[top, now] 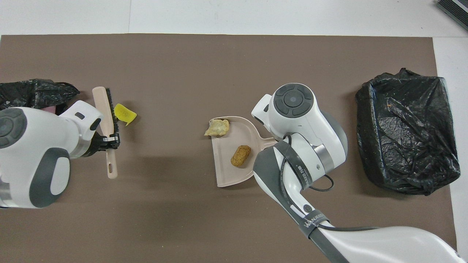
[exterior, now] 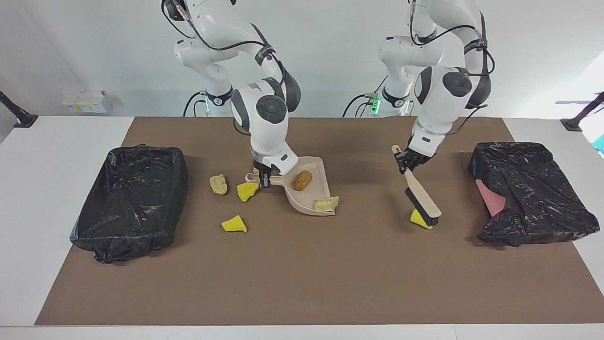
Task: Sweep and dump trash in bin
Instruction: 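Sweep the yellow sponge into the dustpan with the left gripper's brush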
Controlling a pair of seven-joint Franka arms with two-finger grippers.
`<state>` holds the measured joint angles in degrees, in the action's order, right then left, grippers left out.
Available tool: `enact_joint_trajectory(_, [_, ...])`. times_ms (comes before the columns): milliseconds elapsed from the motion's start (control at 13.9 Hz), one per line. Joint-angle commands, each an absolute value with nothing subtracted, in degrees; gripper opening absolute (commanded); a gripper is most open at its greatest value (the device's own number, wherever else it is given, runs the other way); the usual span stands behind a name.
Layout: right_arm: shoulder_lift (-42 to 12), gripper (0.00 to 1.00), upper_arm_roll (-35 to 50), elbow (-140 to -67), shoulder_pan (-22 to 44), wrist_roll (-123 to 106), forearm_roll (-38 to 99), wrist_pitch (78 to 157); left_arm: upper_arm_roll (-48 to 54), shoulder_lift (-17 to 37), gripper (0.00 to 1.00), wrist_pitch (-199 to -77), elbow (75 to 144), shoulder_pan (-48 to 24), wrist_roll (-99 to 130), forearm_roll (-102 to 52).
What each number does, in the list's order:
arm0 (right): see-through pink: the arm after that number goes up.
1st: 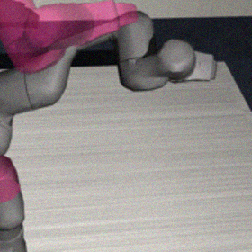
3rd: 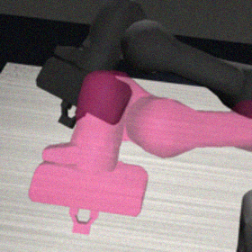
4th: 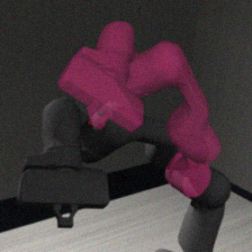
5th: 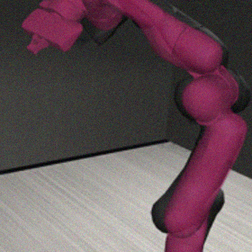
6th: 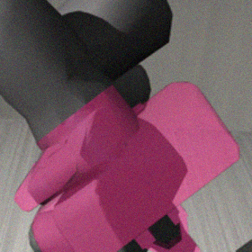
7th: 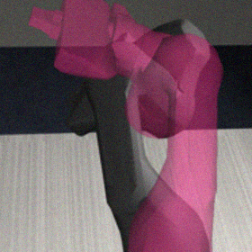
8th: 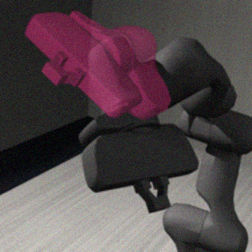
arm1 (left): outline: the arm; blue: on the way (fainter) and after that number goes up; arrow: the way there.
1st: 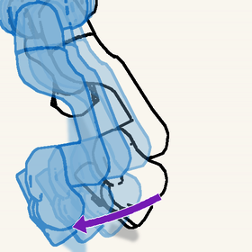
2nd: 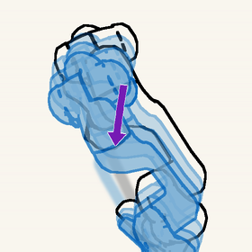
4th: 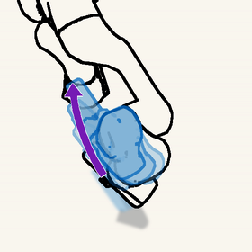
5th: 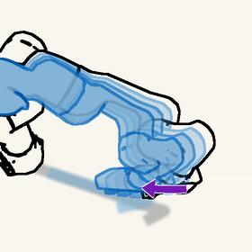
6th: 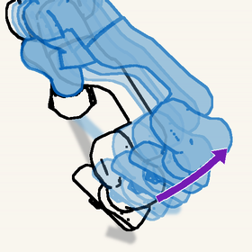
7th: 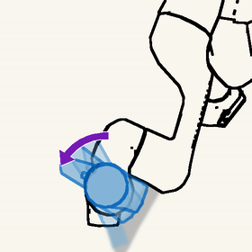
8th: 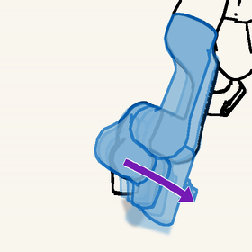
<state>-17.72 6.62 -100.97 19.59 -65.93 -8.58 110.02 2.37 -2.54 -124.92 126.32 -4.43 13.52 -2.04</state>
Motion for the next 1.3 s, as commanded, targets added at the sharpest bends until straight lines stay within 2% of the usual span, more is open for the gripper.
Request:
enact_joint_trajectory(0, [-16.35,0.0,7.03,-101.95,18.98,-67.06,-9.23,109.25,3.08,1.3,0.0,-125.93,125.24,1.13,4.68,-0.97])
enact_joint_trajectory(288, [-16.35,0.0,7.03,-101.78,18.98,-66.97,-9.23,109.16,3.34,4.66,0.0,-128.67,126.21,-0.17,4.48,-0.97])
enact_joint_trajectory(576, [-16.35,0.0,7.03,-101.78,18.98,-66.97,-9.23,109.25,3.6,3.26,0.0,-127.53,128.48,-9.38,5.88,-2.02])
enact_joint_trajectory(937, [-16.35,0.0,7.03,-101.86,18.98,-66.97,-9.23,109.25,3.78,2.81,0.0,-128.32,129.9,-25.81,11.51,-10.37])
enact_joint_trajectory(1225, [-16.35,0.0,7.03,-101.78,18.98,-66.97,-9.23,109.25,3.95,2.11,0.0,-127.79,129.82,-33.99,11.86,-14.22])
